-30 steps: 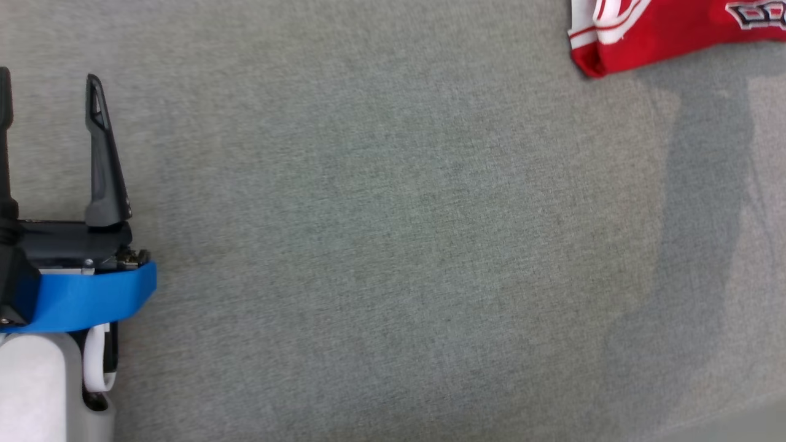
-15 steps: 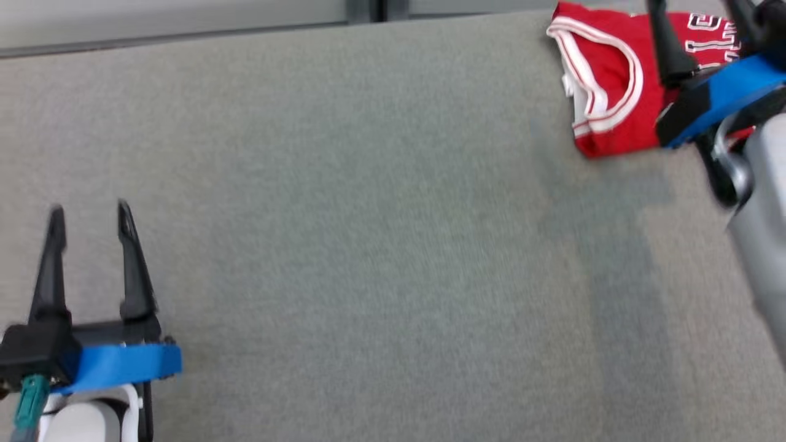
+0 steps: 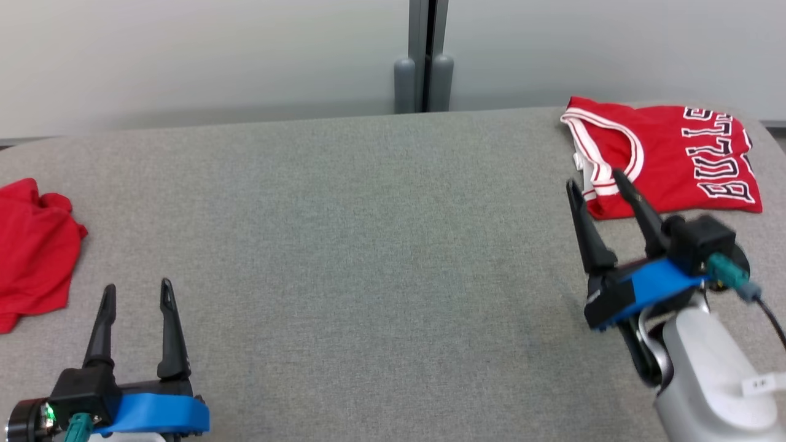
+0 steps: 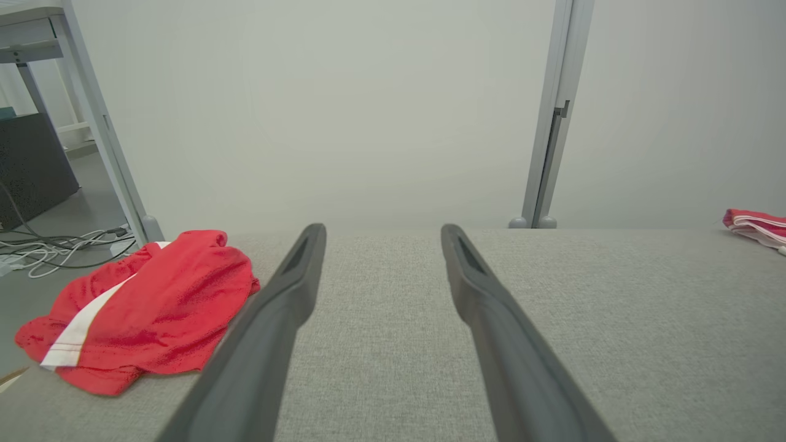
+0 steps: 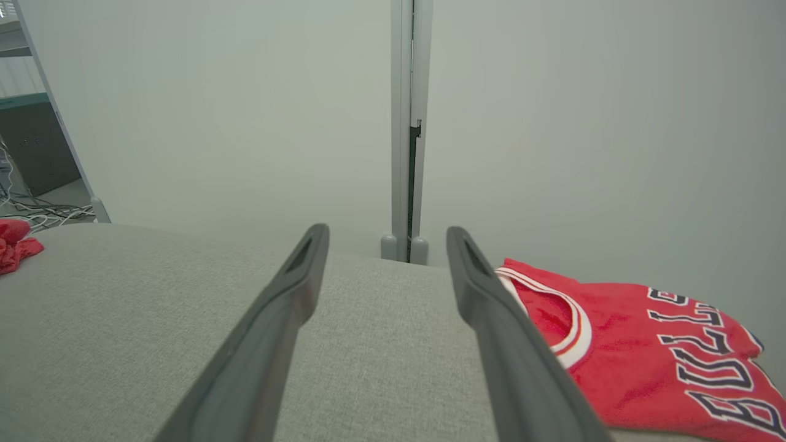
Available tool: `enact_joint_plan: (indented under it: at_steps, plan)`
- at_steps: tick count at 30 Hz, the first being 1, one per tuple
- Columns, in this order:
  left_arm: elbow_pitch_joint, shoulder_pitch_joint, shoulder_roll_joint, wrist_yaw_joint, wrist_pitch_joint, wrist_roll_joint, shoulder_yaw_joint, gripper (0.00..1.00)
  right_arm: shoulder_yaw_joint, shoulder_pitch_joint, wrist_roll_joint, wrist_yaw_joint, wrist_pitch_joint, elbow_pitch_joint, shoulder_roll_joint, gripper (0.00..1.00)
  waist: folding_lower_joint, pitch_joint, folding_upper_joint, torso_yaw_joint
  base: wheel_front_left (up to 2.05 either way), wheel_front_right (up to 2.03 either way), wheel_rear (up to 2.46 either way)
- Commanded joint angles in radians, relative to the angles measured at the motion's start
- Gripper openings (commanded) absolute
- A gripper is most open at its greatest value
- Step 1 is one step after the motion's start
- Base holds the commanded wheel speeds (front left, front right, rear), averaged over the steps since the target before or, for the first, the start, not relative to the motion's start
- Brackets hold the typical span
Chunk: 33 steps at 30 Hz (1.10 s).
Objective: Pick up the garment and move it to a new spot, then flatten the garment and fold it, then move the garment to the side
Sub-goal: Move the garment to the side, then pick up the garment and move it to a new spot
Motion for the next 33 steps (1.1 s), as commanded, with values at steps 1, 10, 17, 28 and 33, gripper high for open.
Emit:
enact_joint_plan:
  at_steps: [1,10,17,28,33]
  plan:
    - [0.005,0.01,-0.004,-0.003,-0.005,-0.001,0.002,1.0,-0.007,0.034,-0.002,0.0,-0.003,-0.013,0.005,1.0,0.0002,-0.012,0.0004,-0.004,0.0,0.0,0.0]
    - [0.06,0.048,-0.012,-0.009,-0.006,-0.018,-0.014,1.0,-0.075,0.269,-0.036,0.0,-0.004,-0.103,0.066,1.0,0.0002,-0.087,0.0004,0.014,0.0,0.0,0.0]
    - [0.097,0.063,-0.009,-0.015,-0.001,-0.027,-0.022,1.0,-0.148,0.403,-0.077,0.0,0.023,-0.166,0.115,1.0,0.0002,-0.128,0.0004,0.037,0.0,0.0,0.0]
    - [0.12,0.065,-0.004,-0.012,0.013,-0.032,-0.038,1.0,-0.199,0.477,-0.111,0.0,0.076,-0.255,0.143,1.0,0.0002,-0.137,0.0004,0.051,0.0,0.0,0.0]
    - [0.127,0.051,0.001,-0.013,0.011,-0.035,-0.04,1.0,-0.198,0.477,-0.103,0.0,0.088,-0.27,0.144,1.0,0.0002,-0.137,0.0004,0.055,0.0,0.0,0.0]
